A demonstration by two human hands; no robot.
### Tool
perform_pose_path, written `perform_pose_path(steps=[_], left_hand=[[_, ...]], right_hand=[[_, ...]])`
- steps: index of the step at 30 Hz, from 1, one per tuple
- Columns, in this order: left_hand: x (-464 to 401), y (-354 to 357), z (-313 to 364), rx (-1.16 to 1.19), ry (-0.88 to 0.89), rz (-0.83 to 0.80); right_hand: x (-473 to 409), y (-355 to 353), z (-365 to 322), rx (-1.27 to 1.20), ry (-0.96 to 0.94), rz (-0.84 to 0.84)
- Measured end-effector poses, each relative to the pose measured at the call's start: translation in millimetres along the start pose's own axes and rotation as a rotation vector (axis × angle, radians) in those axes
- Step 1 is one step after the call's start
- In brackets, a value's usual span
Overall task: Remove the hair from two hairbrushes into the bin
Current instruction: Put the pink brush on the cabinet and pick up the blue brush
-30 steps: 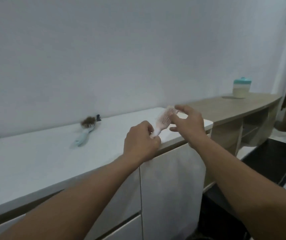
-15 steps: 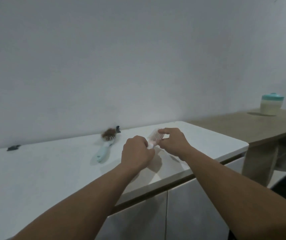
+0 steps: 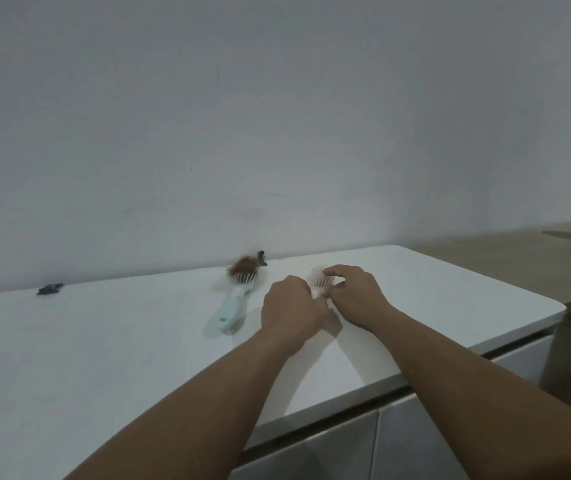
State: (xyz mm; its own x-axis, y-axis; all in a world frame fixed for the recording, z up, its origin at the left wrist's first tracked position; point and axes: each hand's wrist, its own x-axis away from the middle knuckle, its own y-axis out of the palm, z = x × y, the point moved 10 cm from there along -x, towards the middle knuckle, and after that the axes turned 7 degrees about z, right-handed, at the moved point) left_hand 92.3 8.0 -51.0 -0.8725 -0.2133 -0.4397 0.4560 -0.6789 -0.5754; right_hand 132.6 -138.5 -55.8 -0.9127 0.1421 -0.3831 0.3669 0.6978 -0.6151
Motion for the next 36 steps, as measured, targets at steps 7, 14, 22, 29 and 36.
perform_pose_path(steps=[7,14,22,29,36], left_hand=[[-10.6,-44.3,-1.4,-0.215,0.050,0.120],[-23.2,-77.7,-56.8,-0.447,-0.143,0.108],[-17.5,-75.2,-57.1,-0.214,-0.155,0.030],[-11.2,-82.0,-12.6,0.173,-0.126,0.013],[22.8,-63.5,50.4,0.377,-0.052,-0.112]], right_hand=[[3.3,1.3,-12.2,0.050,-0.049,0.002],[11.2,-2.8,-40.1,0.122,-0.087,0.081],[16.5,-2.4,-62.1,0.143,-0.112,0.017],[16.7,-40.4,-75.4,0.018,-0.135,0.086],[29.6,-106.1,-80.7,-0.229,-0.072,0.200]])
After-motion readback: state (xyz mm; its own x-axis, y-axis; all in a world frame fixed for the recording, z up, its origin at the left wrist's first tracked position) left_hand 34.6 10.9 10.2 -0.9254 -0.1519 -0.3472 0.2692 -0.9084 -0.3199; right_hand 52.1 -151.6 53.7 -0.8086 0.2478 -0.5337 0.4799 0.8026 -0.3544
